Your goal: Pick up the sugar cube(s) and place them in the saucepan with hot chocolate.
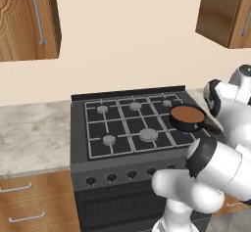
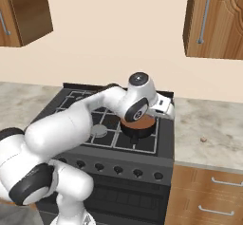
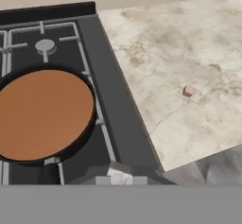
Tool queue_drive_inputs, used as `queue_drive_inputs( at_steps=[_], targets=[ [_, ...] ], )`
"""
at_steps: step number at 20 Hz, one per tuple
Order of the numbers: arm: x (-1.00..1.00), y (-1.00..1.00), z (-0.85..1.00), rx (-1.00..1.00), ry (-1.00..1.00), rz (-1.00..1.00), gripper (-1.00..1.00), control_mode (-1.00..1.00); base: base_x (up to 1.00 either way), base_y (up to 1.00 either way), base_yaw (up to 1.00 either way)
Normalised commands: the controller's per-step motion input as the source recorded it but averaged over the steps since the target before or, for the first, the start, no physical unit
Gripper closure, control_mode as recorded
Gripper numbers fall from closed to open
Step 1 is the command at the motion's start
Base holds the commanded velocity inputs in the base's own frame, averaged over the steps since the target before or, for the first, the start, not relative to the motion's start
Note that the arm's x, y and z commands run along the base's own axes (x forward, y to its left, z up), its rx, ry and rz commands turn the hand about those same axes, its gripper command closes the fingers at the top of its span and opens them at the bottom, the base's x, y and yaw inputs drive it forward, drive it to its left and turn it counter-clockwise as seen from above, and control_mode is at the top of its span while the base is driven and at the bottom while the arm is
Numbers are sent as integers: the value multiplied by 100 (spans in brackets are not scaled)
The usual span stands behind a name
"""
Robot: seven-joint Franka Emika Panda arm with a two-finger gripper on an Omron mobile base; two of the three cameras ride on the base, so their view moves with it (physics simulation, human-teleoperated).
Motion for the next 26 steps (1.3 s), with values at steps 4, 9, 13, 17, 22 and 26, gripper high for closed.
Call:
queue_drive_inputs(
  at_steps=[4,9,13,17,22,26],
  targets=[
    [16,88,11,0,0,0,100,-100,0,0,0],
    [51,42,8,0,21,2,100,-100,0,0,0],
    [67,6,0,1,27,4,100,-100,0,0,0],
    [54,-2,-4,6,21,0,100,-100,0,0,0],
    [31,-8,-35,18,5,0,100,-100,0,0,0],
    [5,0,-23,2,7,0,100,-100,0,0,0]
  ],
)
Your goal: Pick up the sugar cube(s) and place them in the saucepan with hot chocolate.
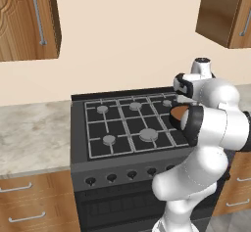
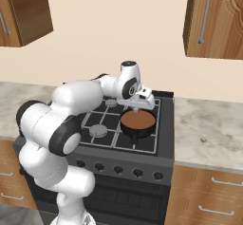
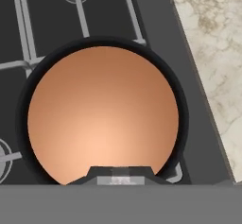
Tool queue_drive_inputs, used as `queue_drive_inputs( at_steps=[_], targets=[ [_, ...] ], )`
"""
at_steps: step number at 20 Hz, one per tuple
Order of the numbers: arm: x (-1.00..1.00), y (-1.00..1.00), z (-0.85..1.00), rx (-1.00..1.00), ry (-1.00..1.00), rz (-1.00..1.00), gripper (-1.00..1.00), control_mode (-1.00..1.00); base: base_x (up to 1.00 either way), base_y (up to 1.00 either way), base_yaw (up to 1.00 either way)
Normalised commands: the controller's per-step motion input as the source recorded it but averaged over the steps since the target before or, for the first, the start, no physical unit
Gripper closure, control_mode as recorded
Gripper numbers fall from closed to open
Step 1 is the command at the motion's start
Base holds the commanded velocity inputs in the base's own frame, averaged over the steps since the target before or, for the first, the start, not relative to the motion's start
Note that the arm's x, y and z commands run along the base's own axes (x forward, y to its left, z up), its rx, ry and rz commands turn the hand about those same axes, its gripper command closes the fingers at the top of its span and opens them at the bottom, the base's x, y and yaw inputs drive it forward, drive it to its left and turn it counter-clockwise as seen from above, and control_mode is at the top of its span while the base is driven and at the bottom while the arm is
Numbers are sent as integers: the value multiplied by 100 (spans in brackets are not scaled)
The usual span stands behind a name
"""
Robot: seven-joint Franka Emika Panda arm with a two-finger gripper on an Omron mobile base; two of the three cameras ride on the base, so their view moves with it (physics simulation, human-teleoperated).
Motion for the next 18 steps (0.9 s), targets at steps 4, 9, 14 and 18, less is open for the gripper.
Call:
queue_drive_inputs(
  at_steps=[4,9,14,18],
  targets=[
    [2,0,-12,0,0,0,100,-100,0,0,0],
    [8,0,0,0,0,0,100,-100,0,0,0],
    [8,0,-1,0,0,0,100,-100,0,0,0],
    [9,0,0,0,0,0,100,-100,0,0,0]
  ],
)
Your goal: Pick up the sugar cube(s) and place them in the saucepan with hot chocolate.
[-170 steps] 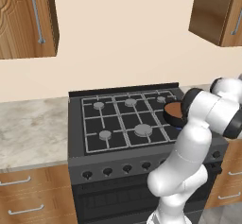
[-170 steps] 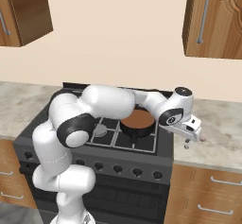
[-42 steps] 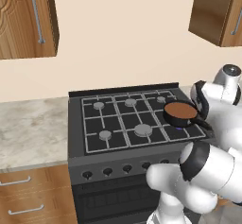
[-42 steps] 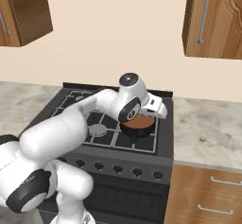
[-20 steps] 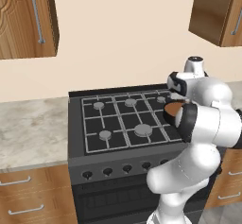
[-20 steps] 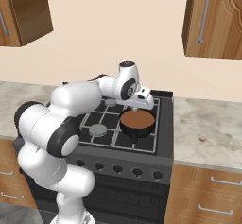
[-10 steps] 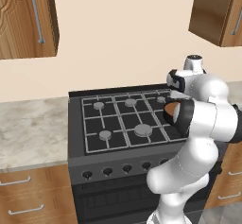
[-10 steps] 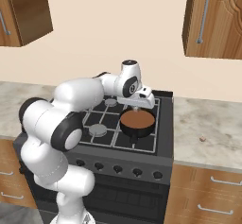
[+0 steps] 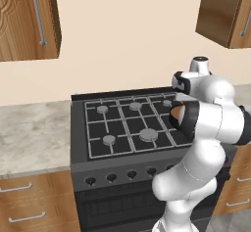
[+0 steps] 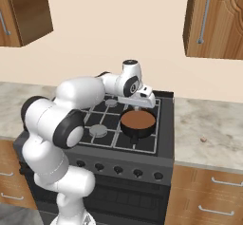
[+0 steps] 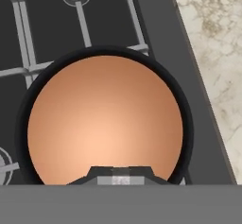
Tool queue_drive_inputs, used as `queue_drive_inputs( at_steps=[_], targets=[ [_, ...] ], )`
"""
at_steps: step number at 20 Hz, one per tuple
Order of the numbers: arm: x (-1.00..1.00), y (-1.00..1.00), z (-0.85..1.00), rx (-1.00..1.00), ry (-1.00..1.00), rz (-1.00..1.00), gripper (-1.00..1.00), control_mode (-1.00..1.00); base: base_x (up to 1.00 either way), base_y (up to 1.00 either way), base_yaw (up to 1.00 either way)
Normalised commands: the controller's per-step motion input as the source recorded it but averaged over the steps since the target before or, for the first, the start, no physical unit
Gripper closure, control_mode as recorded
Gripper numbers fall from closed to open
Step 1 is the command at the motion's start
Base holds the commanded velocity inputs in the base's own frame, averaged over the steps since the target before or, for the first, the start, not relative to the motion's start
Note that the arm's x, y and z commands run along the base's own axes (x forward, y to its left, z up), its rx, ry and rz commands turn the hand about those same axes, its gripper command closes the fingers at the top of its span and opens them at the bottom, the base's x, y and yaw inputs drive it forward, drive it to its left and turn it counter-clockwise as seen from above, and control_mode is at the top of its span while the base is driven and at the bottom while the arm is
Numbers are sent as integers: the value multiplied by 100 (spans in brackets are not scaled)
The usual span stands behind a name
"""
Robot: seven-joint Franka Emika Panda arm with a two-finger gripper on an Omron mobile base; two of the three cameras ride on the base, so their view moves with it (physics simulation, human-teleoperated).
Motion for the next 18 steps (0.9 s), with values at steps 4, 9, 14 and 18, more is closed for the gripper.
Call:
queue_drive_inputs(
  at_steps=[4,9,14,18],
  targets=[
    [12,0,-3,0,0,0,100,-100,0,0,0],
    [21,0,-23,0,3,0,100,-100,0,0,0],
    [5,0,-8,0,0,0,100,-100,0,0,0],
    [3,2,0,0,0,1,100,-100,0,0,0]
  ],
)
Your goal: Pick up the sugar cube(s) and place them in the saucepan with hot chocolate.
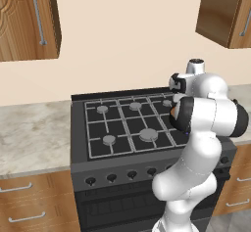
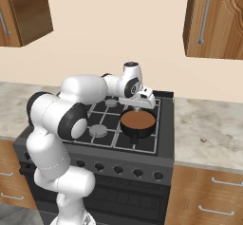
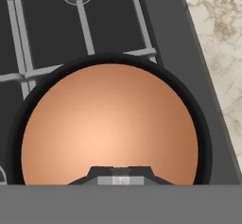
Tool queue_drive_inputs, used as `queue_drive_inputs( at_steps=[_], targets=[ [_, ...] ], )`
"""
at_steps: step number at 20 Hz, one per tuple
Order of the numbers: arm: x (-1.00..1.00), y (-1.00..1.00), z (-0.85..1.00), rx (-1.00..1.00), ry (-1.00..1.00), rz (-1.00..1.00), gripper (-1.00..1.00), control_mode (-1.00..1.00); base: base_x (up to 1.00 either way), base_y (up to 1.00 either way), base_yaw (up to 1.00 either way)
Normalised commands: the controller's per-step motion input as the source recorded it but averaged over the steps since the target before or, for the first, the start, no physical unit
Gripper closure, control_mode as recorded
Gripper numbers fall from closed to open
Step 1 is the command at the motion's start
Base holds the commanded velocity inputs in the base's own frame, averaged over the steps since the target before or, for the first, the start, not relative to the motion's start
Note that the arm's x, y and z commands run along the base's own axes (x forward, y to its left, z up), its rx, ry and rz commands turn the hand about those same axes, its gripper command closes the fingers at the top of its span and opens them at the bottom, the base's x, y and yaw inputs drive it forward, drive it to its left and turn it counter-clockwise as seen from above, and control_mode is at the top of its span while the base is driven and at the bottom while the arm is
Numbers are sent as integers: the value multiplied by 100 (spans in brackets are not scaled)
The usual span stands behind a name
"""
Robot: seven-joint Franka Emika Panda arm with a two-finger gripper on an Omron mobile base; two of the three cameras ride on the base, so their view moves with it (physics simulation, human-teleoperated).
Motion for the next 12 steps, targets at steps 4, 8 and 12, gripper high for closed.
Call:
queue_drive_inputs(
  at_steps=[4,8,12],
  targets=[
    [4,4,-1,0,0,0,100,-100,0,0,0],
    [0,5,0,0,0,4,100,-100,0,0,0],
    [4,0,-16,0,0,3,100,-100,0,0,0]
  ],
)
